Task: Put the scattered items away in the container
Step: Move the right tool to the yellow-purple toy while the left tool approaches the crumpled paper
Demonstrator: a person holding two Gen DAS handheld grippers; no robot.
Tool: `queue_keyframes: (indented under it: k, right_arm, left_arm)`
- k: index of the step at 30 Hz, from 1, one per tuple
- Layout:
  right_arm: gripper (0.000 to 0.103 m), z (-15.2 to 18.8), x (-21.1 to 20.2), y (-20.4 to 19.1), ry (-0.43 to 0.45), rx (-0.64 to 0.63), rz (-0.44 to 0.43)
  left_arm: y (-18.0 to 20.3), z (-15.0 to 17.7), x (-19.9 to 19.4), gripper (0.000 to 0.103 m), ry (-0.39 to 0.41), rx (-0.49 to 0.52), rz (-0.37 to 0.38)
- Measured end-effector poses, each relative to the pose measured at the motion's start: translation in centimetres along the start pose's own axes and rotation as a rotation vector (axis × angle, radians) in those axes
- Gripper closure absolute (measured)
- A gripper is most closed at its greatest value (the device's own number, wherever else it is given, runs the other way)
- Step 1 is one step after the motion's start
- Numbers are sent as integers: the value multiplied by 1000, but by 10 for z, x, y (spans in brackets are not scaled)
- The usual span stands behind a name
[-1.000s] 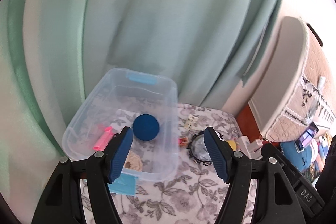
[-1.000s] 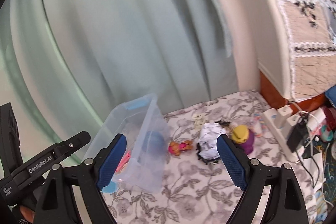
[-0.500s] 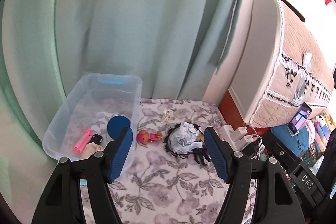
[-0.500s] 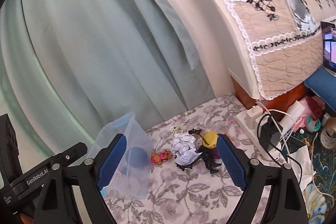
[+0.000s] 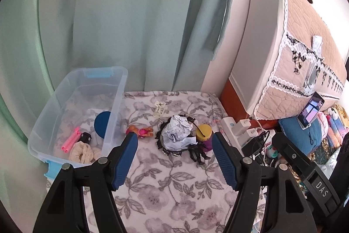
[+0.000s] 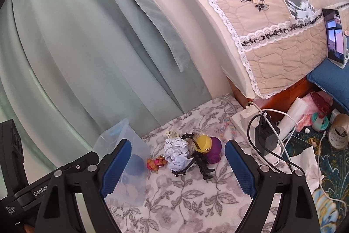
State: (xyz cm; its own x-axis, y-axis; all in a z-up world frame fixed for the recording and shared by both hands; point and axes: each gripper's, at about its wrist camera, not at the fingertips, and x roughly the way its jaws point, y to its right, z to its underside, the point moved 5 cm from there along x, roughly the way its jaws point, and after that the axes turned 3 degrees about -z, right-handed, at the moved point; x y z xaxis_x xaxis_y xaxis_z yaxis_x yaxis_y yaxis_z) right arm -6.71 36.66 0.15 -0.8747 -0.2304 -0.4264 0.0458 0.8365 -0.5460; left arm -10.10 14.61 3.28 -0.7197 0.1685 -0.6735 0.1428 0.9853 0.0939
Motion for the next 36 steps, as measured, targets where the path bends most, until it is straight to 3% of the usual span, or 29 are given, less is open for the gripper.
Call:
queue_keyframes:
  k: [14, 36]
  right_arm:
    - [13, 19, 36, 14, -101, 11, -14]
    - [13, 39, 120, 44, -262, 14, 61]
  left_arm:
    - [8, 15, 46, 32, -96, -8, 40]
    - [-6, 28, 151, 32, -252, -103, 86]
